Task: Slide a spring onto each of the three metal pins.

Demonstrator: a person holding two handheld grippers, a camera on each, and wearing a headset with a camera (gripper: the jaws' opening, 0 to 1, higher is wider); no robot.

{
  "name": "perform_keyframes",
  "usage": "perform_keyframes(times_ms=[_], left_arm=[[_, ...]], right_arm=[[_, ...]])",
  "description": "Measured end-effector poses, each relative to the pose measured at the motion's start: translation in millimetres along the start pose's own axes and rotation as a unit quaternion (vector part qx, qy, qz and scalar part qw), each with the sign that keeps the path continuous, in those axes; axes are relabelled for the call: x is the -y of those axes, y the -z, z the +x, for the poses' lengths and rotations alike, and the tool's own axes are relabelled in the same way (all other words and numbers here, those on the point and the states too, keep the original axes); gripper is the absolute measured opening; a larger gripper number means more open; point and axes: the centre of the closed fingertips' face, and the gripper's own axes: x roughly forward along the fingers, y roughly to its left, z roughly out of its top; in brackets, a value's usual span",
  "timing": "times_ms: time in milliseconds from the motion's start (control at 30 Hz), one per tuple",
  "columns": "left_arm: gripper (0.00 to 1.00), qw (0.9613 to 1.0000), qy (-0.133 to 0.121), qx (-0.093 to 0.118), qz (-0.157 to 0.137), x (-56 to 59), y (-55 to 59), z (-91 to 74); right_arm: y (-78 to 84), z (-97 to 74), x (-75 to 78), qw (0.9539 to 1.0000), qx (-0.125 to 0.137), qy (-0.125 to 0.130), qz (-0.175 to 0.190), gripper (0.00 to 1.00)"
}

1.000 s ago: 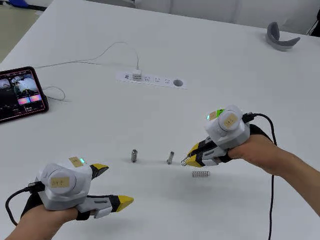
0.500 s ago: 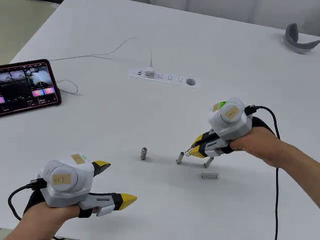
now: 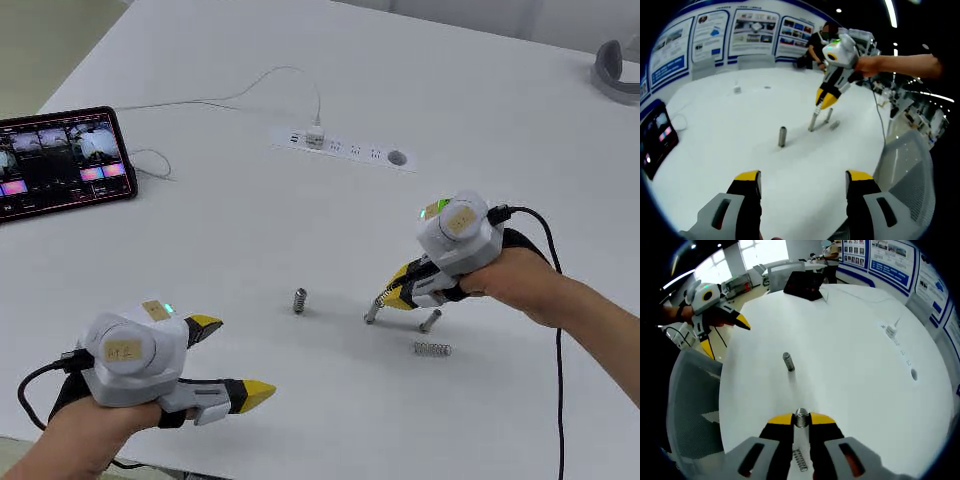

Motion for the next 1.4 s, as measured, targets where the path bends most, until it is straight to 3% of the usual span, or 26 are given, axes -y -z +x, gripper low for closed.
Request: perform_keyframes(times_ms=[833,1400], left_arm=[[0.70,1.0000,0.003,-0.001,-0.005,2.3,1.5,-1.5],[0.69,0.9999,-0.004,-0.005,-0.008,-3.3,5.1,-6.8]], right_arm=[[3.2,21.7,-0.6,0.9992,-0.026,-0.005,-0.029,0.13],[12.6,41.2,-1.9,0.9986,-0.040,-0.012,-0.032,0.13]])
